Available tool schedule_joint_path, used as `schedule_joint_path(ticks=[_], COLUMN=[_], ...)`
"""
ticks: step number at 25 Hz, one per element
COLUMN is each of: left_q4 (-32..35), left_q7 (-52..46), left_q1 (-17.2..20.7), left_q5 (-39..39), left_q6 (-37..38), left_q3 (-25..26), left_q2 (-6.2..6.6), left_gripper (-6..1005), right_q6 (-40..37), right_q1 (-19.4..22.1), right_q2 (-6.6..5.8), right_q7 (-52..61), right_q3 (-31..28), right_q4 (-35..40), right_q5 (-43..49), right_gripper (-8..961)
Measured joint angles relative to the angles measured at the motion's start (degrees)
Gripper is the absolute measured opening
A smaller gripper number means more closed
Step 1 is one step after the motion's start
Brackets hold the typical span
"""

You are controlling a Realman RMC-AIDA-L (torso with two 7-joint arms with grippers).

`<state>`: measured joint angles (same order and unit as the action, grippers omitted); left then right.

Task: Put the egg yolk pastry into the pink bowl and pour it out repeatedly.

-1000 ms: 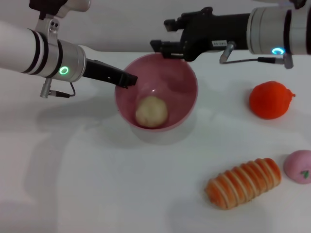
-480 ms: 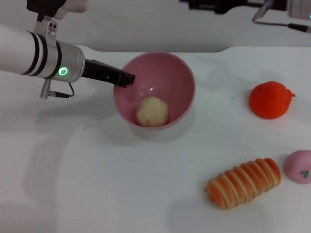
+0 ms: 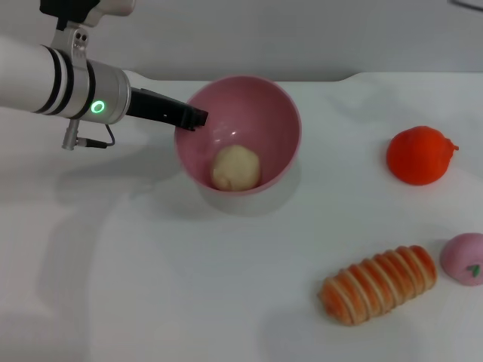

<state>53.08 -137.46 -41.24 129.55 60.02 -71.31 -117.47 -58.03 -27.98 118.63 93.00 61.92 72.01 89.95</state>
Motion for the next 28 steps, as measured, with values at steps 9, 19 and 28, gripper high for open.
schedule_joint_path(ticks=[9, 19, 28], left_q4=[-1.0, -1.4, -1.6], left_q7=[0.0, -0.1, 1.1], left_q1=[-0.1, 0.0, 1.2], left_q5=[0.0, 0.0, -0.1], left_q6=[-0.4, -0.8, -4.5], left_q3=[-0.3, -0.3, -0.4], left_q2=[-0.09, -0.14, -0.29], left_gripper=[99, 100, 101], right_q6=[-4.9, -17.7, -24.7], right_q1=[2.8, 6.0, 3.7], right_q2=[0.03, 0.03, 0.45], right_q7=[-25.9, -47.4, -61.1], right_q3=[-8.9, -12.5, -9.8], right_q4=[-14.7, -27.1, -37.9], right_q5=[-28.0, -48.0, -59.0], right_gripper=[713, 712, 712])
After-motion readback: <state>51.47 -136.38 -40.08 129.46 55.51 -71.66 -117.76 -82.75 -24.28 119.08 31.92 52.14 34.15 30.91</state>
